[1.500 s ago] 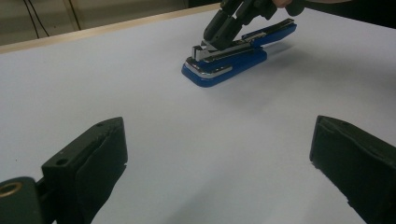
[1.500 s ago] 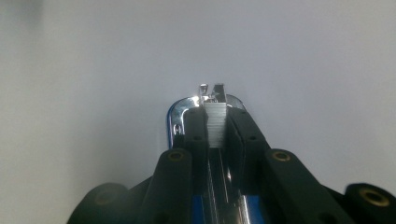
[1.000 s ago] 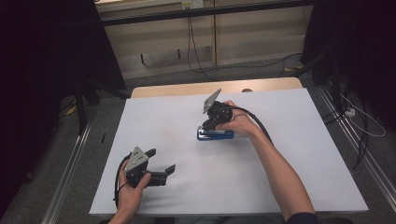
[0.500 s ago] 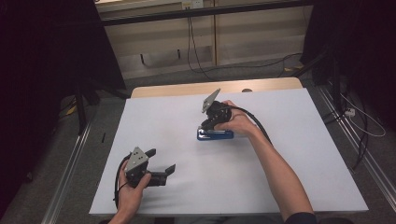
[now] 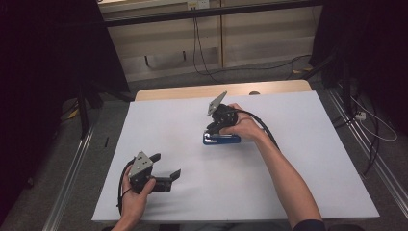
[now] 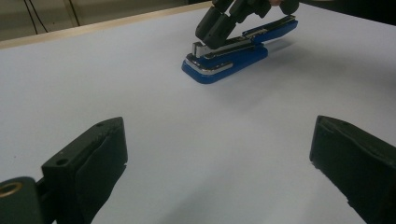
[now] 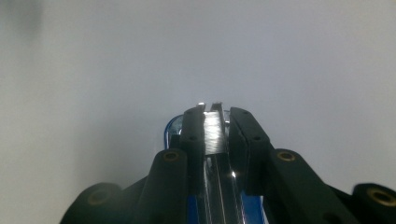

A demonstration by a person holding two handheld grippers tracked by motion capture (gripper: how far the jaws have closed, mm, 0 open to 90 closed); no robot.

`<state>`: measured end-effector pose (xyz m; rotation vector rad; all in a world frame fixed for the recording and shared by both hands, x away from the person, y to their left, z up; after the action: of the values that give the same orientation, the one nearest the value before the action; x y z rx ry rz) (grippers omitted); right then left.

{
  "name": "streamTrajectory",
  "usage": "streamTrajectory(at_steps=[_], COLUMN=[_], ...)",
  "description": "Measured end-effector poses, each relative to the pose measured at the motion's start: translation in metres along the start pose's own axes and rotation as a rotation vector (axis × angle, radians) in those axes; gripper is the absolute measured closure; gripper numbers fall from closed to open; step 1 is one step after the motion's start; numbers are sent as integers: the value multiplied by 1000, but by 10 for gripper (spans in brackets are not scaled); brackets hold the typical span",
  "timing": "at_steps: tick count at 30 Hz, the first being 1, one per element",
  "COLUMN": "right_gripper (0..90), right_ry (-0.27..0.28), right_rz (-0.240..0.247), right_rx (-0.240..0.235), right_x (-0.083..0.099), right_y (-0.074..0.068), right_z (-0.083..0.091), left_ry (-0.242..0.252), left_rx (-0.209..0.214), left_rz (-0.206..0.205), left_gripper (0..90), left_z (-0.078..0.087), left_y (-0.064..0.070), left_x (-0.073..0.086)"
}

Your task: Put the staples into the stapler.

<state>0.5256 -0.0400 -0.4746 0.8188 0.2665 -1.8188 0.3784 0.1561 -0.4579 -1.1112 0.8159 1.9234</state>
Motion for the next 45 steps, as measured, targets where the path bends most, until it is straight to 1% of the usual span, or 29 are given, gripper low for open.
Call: streamTrajectory(at_steps=[2,4,6,7,9,10,11,13,14,16,17,19,22,23,24,25,27,30,31,32,34,35,36,38,40,41,42,43,45], right_gripper=[754,717,706,674,645,579,537,543,519,422,400,347,291,245,178,163,171,136,131,129,97,98,96,92,67,59,70,81,78], right_ry=[1,2,0,1,-1,-4,0,12,16,16,18,14,22,26,34,40,52,70,74,72,70,66,72,96,108,108,104,108,130], right_rz=[-6,-14,-24,-28,-47,-63,-77,-89,-101,-124,-129,-145,-180,-185,-198,-211,-221,-250,-253,-269,-326,-330,-345,-385,-409,-422,-426,-429,-454], right_rx=[3,12,15,15,23,23,23,47,48,64,74,78,97,110,136,150,155,175,180,190,211,228,241,243,260,265,280,301,299], right_x=[0,0,0,0,1,1,1,1,1,2,2,4,6,7,7,7,7,8,8,10,13,14,15,15,17,18,20,21,22], right_y=[0,2,2,2,3,3,4,6,6,7,8,8,9,9,10,10,10,12,12,12,12,13,13,14,16,17,17,18,18], right_z=[0,0,0,0,0,0,0,2,3,3,3,3,5,7,8,10,14,20,21,22,23,24,26,29,32,33,35,36,40], left_ry=[2,3,3,4,3,-1,-5,-8,-7,-6,-7,-5,-8,-11,-8,-3,-4,-8,-10,-9,-5,-8,-12,-13,-10,-10,-13,-13,-11], left_rx=[2,1,2,3,5,4,3,1,2,1,0,4,3,1,0,-5,-1,-1,0,0,0,0,0,2,5,0,-7,-8,-6], left_rz=[2,2,0,0,2,1,5,5,6,10,7,9,9,9,11,11,10,10,10,10,15,16,15,12,14,10,3,6,15], left_gripper=[42,42,42,42,42,42,42,42,42,42,42,42,42,42,42,42,42,42,42,42,42,42,42,42,42,42,42,42,42], left_z=[0,1,1,1,1,1,1,1,1,1,1,1,0,0,0,0,-1,-1,-2,-2,-2,-2,-1,-1,-2,-2,-2,-2,-2], left_y=[0,0,-1,-1,-1,-1,0,-1,-1,-1,-1,-1,-2,-2,-2,-3,-2,-1,-1,-2,-2,-2,-3,-2,0,-1,-1,-1,-2], left_x=[0,0,0,0,0,1,1,2,2,2,2,2,2,2,1,1,1,1,2,2,2,2,3,3,2,2,2,2,2])
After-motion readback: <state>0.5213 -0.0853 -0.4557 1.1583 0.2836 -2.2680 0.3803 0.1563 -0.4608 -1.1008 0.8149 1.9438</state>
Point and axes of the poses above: each handheld gripper's, and its own axes: z roughly backward along the jaws, x roughly out of its underside, y roughly to its right, the point moved 8 cm from there along -z, roughly forward along the jaws, and after that the axes turned 14 degrees about x, right-handed, at the moved point
